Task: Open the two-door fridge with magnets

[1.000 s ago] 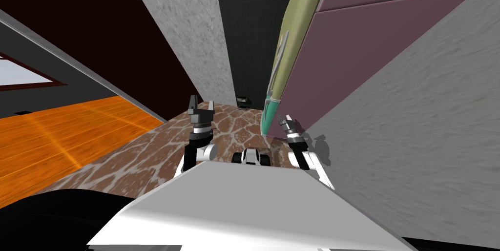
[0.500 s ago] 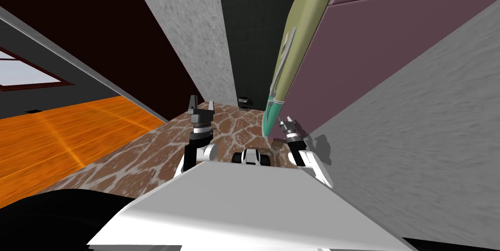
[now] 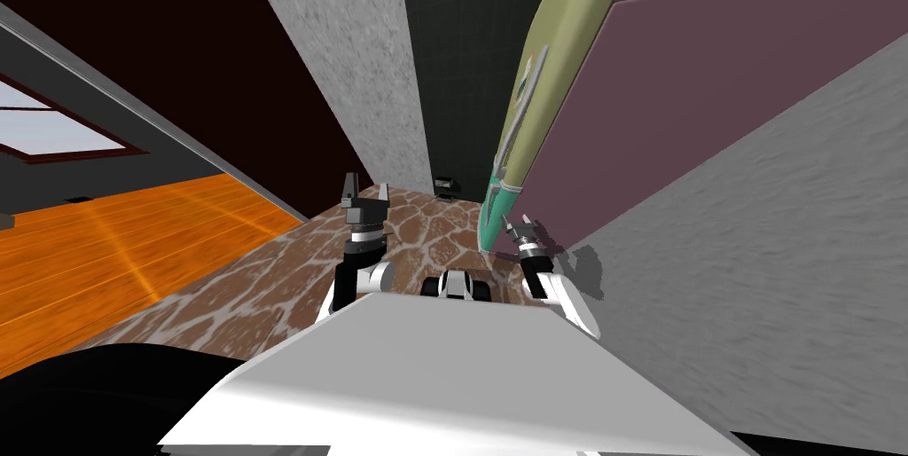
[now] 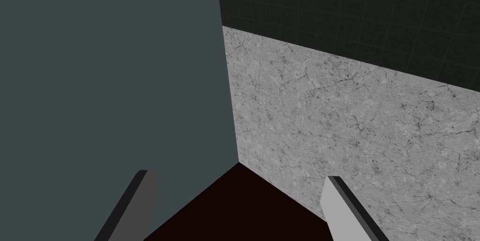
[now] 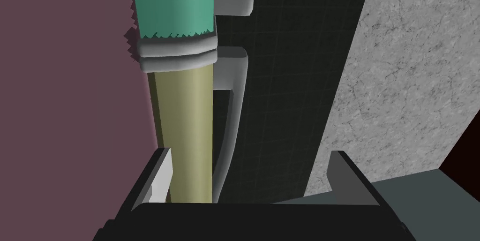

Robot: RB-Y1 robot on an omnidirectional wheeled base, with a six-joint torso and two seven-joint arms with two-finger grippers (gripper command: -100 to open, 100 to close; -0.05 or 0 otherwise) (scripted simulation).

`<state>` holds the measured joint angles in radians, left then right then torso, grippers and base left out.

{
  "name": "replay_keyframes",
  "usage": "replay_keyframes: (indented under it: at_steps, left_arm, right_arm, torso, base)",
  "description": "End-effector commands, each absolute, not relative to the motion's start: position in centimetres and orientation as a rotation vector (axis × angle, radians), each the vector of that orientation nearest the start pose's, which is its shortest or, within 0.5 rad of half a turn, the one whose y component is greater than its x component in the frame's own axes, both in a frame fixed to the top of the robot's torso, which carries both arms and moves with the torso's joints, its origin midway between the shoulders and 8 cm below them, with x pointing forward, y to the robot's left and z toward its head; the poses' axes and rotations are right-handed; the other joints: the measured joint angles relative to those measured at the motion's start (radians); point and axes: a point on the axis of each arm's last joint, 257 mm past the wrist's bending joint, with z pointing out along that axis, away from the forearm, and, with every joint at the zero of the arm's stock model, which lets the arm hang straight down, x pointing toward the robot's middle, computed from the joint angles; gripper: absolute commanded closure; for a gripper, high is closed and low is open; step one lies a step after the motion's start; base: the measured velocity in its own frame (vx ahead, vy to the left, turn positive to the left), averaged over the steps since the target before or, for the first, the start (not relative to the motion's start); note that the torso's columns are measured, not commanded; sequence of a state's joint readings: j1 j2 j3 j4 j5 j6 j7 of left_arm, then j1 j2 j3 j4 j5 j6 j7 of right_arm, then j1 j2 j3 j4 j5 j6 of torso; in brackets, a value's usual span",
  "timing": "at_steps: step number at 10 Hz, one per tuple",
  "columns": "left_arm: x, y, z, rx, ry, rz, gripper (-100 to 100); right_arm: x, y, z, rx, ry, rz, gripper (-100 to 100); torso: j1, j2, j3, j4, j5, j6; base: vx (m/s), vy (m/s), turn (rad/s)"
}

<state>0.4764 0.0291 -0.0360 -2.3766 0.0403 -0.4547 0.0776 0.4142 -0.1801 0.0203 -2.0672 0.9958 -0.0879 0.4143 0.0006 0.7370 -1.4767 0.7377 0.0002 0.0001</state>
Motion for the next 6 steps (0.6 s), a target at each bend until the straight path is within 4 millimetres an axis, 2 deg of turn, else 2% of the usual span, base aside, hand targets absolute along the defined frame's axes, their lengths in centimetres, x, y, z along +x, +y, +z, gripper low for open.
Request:
replay_keyframes:
  at_steps: [1,2,3,6]
  left_arm:
    - [33.3,26.3,6.5,-0.635,0.544,-1.465,0]
    - [33.3,26.3,6.5,-0.635,0.544,-1.465,0]
    - [33.3,26.3,6.5,-0.635,0.544,-1.465,0]
    - [33.3,26.3,6.5,-0.635,0.544,-1.465,0]
  right_arm:
    - [43.5,-27.6,-16.7,-0.121,1.475,-0.106,-100]
    - [43.7,-28.3,-17.9,-0.142,1.502,-0.174,-100]
    - [43.7,-28.3,-17.9,-0.168,1.5,-0.202,-100]
    - [44.1,-29.8,-20.0,-0.242,1.544,-0.364,-100]
  torso:
    - [0.0,0.0,0.0,0.0,0.0,0.0]
    - [-0.001,0.001,0.001,0.0,0.0,0.0]
    - [-0.001,0.001,0.001,0.0,0.0,0.0]
    - [-0.001,0.002,0.001,0.0,0.0,0.0]
  base:
    - [0.063,0.027,0.037]
    - [0.07,0.024,0.076]
    - [0.067,0.015,0.035]
    - [0.066,0.004,0.053]
